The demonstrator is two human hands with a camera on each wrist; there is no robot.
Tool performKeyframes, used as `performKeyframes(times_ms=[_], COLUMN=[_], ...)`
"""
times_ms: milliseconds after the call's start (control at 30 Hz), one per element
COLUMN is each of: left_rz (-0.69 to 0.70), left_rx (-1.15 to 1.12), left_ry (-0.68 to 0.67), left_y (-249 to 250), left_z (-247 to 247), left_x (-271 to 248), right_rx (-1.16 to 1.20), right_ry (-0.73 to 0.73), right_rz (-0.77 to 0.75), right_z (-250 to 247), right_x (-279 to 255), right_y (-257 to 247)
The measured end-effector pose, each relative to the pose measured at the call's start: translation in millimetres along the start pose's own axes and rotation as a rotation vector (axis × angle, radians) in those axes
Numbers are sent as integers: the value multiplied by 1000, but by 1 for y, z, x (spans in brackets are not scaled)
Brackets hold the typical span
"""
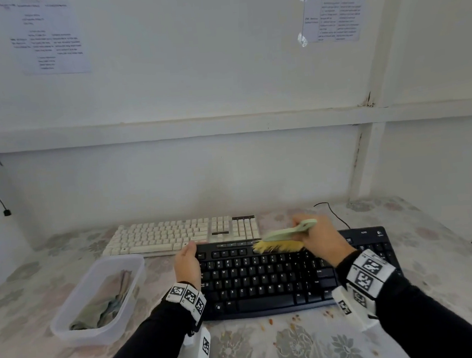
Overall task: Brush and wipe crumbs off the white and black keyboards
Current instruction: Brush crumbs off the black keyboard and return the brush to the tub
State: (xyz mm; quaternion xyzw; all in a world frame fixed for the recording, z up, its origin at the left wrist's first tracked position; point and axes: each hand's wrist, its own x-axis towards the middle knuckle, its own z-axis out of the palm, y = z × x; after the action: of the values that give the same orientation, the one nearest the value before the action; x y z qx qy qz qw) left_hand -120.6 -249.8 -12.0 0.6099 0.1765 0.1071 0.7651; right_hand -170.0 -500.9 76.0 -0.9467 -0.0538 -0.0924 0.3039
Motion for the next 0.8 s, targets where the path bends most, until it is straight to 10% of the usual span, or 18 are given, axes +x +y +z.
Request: performKeyframes(times_ms=[500, 667, 800], left_rz=[29, -9, -42], left_rx=[-18, -67, -81], left_ry=[-20, -44, -80], left_y=[-8, -35, -16], left_z=[-1, -7, -7], left_x=[7, 32, 17], right_rx=[-520, -279, 129], right_ry=[299, 432, 160], right_rz=[396, 172, -36], right_z=[-98, -81, -43], right_x=[-29, -33, -29], right_y=[100, 64, -1])
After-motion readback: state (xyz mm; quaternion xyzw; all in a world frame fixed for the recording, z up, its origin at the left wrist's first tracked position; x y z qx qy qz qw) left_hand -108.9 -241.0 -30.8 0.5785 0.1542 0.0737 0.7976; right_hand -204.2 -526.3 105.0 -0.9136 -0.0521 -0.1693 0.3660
